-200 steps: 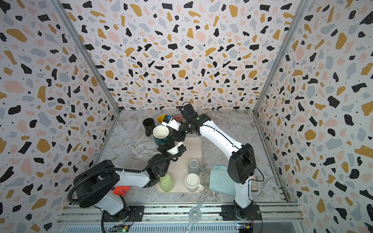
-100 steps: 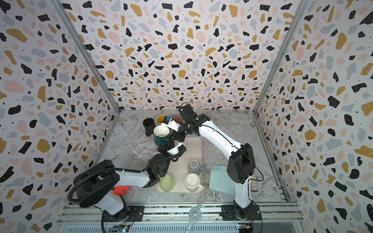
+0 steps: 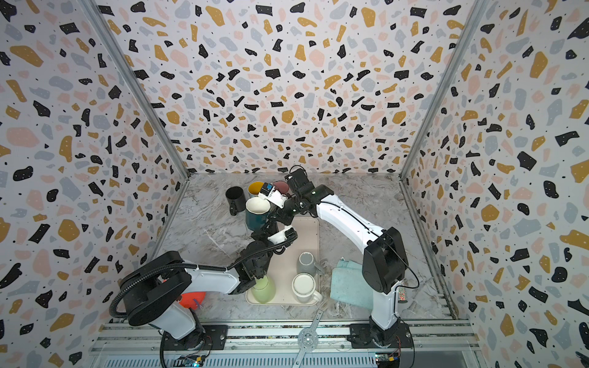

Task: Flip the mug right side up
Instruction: 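Close the right gripper on the dark green mug's handle held by the left gripper, then open the left gripper and withdraw it from the dark green mug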

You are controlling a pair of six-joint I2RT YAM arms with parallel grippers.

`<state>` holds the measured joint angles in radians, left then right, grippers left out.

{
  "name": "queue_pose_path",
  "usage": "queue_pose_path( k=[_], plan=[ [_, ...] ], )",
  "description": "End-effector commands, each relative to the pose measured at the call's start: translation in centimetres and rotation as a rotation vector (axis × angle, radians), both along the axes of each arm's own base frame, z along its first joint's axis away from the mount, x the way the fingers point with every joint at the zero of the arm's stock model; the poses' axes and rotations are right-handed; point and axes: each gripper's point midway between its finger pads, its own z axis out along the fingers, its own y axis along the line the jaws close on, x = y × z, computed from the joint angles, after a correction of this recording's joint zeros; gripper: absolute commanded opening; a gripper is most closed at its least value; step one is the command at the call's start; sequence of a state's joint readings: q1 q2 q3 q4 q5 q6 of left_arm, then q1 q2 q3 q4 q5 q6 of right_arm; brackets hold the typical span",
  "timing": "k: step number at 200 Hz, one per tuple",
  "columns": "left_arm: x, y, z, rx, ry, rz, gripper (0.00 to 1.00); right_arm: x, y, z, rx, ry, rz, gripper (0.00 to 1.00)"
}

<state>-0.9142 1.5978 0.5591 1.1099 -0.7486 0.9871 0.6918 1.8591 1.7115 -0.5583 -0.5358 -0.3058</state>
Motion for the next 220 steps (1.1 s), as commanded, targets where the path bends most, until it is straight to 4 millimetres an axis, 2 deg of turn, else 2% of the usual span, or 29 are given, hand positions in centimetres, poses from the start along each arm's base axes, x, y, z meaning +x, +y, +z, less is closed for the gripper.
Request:
queue_pose_path(
  k=[1,28,66,110,159,179,220],
  plan=[
    [0.1,0.8,6.4,-0.212,-0.132,0.050,0.19,1.7,-0.3,3.6,0.066,-0.099,-0.087,0.00],
    [0.0,1.0,6.8,-0.220,-0.133,0.054,0.24,2.5,-0.4,3.8,0.079,-0.098,-0.126,0.00],
    [-0.3,1.2,7.6,-0.236,-0.138,0.051,0.27,4.0,-0.7,3.8,0.082,-0.102,-0.205,0.00],
    [-0.6,1.7,8.9,-0.278,-0.145,0.054,0.28,6.1,-2.5,4.1,0.087,-0.093,-0.319,0.00],
    [-0.8,1.8,12.1,-0.470,-0.094,0.032,0.31,7.0,-4.5,3.8,0.039,-0.118,-0.425,0.00],
    [-0.6,2.0,13.4,-0.540,-0.065,0.020,0.36,7.2,-5.3,3.9,0.028,-0.125,-0.468,0.00],
    [0.3,3.7,15.8,-0.722,-0.018,-0.008,0.43,7.9,-7.1,4.6,0.042,-0.126,-0.540,0.00]
  ],
)
